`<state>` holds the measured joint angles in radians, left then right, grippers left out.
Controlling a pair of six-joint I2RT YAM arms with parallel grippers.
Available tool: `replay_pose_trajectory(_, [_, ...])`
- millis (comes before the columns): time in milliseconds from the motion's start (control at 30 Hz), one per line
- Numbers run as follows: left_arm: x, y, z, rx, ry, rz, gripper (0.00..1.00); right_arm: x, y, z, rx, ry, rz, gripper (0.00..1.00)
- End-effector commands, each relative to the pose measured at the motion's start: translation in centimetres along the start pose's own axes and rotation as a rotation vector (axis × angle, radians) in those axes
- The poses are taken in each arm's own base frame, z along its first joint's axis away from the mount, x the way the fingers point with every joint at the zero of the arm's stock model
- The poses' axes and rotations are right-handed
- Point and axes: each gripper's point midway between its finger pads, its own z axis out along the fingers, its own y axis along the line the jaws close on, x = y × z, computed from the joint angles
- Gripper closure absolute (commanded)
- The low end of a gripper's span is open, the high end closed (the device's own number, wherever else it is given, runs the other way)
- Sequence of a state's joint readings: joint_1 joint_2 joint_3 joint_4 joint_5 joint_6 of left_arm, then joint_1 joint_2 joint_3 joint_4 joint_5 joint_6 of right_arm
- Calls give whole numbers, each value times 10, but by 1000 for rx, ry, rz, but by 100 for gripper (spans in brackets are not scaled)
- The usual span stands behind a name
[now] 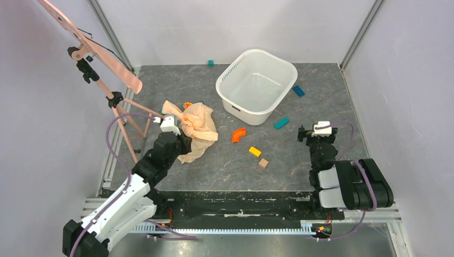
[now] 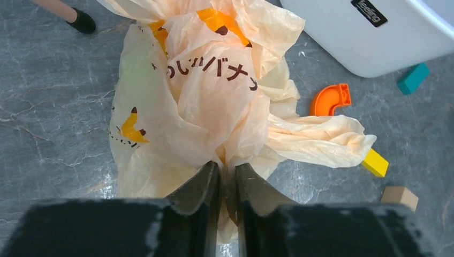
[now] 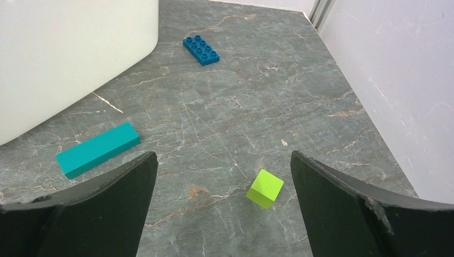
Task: Take the fake fruits out of the plastic bag
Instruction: Move the plastic bag to the center of the board.
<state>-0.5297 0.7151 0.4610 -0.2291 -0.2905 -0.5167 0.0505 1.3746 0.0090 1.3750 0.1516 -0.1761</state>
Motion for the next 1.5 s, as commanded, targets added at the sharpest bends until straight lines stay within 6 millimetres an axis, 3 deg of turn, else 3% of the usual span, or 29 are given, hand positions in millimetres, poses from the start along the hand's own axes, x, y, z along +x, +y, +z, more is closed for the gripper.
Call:
replay_pose_trajectory(0, [-28, -29, -11, 148, -86, 29, 83, 23, 3, -23, -22, 55, -6, 2])
replay_pose_trajectory(200, [-29, -42, -17, 226, -75, 84, 90, 18, -15, -26, 87, 62, 41, 2])
replay_pose_trajectory(333, [-23, -47, -14, 244, -13, 122, 98, 28, -23, -26, 150, 163, 74, 2])
replay_pose_trajectory(500, [-20, -65, -18, 329, 41, 157, 98, 5, -28, -24, 185, 144, 154, 2])
replay_pose_trajectory(700, [-16, -97, -32, 512, 95, 213, 98, -42, -22, -17, 146, 155, 294, 2])
replay_pose_trajectory(833, [-6, -113, -42, 593, 125, 243, 98, -72, 5, -13, -28, 175, 321, 2])
replay_pose_trajectory(967, [9, -123, -49, 629, 149, 274, 98, -99, 46, -17, -288, 167, 341, 2])
replay_pose_trajectory(1200, [35, -138, -63, 725, 166, 371, 98, -137, 117, -51, -733, 123, 406, 2])
replay_pose_trajectory(1467, [65, -155, -73, 801, 194, 509, 98, -140, 196, -106, -1043, 207, 251, 3])
